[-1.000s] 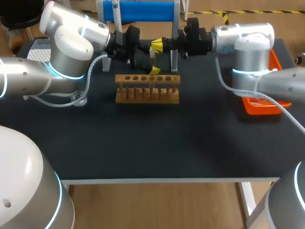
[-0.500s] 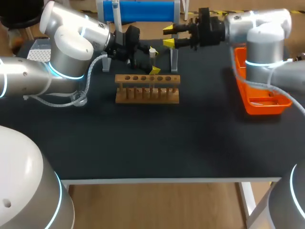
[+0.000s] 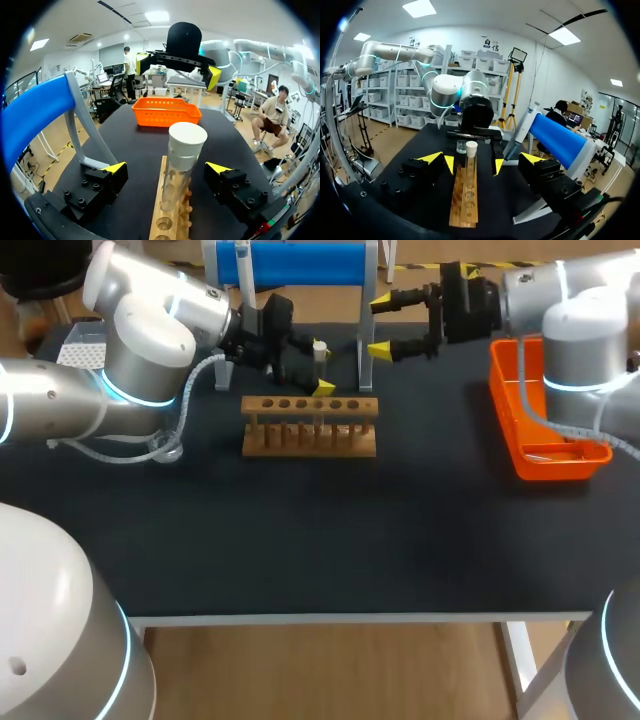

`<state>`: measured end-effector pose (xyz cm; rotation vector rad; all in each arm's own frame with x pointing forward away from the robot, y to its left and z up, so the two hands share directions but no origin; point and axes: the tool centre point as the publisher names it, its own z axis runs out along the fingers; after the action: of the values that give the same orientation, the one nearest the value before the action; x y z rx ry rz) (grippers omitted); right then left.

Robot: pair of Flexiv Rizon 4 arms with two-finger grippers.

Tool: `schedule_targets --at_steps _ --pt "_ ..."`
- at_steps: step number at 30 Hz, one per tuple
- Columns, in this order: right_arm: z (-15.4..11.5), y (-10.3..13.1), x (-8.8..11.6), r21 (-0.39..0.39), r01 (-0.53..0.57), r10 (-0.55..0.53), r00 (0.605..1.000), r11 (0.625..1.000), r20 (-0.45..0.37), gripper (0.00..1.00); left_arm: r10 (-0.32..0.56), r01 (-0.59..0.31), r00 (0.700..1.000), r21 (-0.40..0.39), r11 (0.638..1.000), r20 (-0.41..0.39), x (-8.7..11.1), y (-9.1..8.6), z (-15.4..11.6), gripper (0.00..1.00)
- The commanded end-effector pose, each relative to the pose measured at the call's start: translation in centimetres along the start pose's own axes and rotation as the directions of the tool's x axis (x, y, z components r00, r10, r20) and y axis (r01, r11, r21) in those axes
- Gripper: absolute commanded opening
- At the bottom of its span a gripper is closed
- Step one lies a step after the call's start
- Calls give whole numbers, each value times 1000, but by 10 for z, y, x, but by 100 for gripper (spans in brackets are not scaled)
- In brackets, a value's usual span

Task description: Invert the test tube, pick up the pipette, mount the tip to pipette, aspirate from beaker and dispense into the tube, eject the tip, return the pipette, and cap with the stopper.

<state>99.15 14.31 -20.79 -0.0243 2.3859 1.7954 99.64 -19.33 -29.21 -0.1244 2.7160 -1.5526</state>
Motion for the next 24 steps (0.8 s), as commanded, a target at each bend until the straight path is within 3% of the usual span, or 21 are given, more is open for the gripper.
schedule_targets --at_steps 1,14,22,24 --pt "-1 1 1 2 0 0 1000 1000 3 100 -14 14 999 -3 1000 36 9 4 -9 100" --pt "-1 1 1 2 0 0 1000 1000 3 100 -86 89 979 -7 996 186 30 22 -40 100" --pt "-1 1 1 2 0 0 1000 1000 3 100 -161 166 919 17 986 360 51 32 -69 100" --pt "-1 1 1 2 0 0 1000 1000 3 100 -161 166 919 17 986 360 51 32 -69 100"
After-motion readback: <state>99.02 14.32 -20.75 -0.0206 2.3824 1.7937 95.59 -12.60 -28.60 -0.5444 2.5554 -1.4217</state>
